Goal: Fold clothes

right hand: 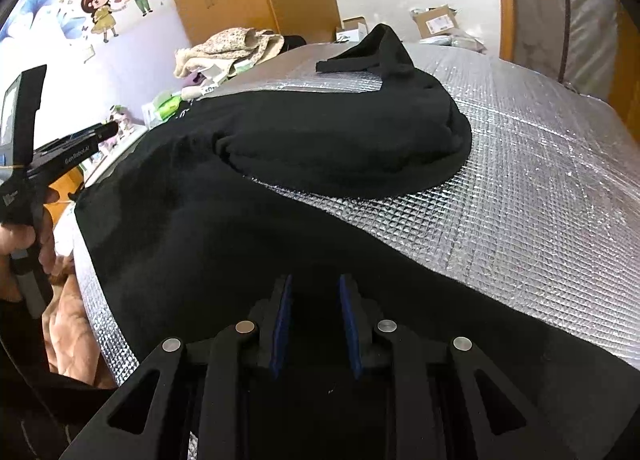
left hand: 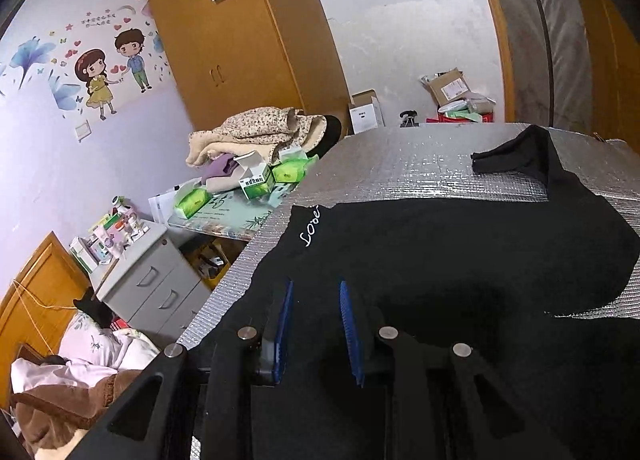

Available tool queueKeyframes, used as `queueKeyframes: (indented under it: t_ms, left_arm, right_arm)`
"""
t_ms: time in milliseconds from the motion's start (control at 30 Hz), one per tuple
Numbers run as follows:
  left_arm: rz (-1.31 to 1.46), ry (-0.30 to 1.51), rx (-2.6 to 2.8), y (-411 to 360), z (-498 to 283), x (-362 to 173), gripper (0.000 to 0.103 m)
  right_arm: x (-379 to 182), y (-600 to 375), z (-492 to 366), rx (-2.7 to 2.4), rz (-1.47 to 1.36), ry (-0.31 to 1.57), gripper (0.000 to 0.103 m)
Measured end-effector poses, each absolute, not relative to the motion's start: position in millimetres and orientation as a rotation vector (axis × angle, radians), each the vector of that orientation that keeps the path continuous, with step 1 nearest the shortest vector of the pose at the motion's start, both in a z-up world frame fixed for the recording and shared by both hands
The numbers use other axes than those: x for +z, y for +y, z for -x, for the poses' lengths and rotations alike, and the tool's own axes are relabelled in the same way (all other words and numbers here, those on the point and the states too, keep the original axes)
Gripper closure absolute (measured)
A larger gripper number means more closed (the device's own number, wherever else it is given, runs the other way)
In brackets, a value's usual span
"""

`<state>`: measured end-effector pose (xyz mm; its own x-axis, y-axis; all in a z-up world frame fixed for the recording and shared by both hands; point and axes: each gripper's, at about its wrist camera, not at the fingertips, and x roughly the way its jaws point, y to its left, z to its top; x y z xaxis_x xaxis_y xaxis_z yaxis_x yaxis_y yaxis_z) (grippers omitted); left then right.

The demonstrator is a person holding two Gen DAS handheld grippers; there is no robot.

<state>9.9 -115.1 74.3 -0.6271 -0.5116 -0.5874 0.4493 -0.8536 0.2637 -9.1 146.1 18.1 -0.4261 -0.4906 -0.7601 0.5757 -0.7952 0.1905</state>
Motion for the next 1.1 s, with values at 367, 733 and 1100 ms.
queueKeyframes:
  t_ms: [367, 733, 1100]
  left_arm:
    - [-0.977, -0.108, -2.430, -114, -5, 63, 0.078]
    - [-1.058, 0.010, -2.403, -140, -15, 32, 0.078]
    - [-1.082, 0.168, -2.342, -177, -46, 5, 0.078]
  right_arm:
    - [11, 156, 28, -2.279, -1.210, 0.081, 0.078]
    - [25, 124, 33, -2.257, -1.141, 0.089, 0.078]
    - [35, 51, 34, -2.119, -1.041, 0.174, 0.078]
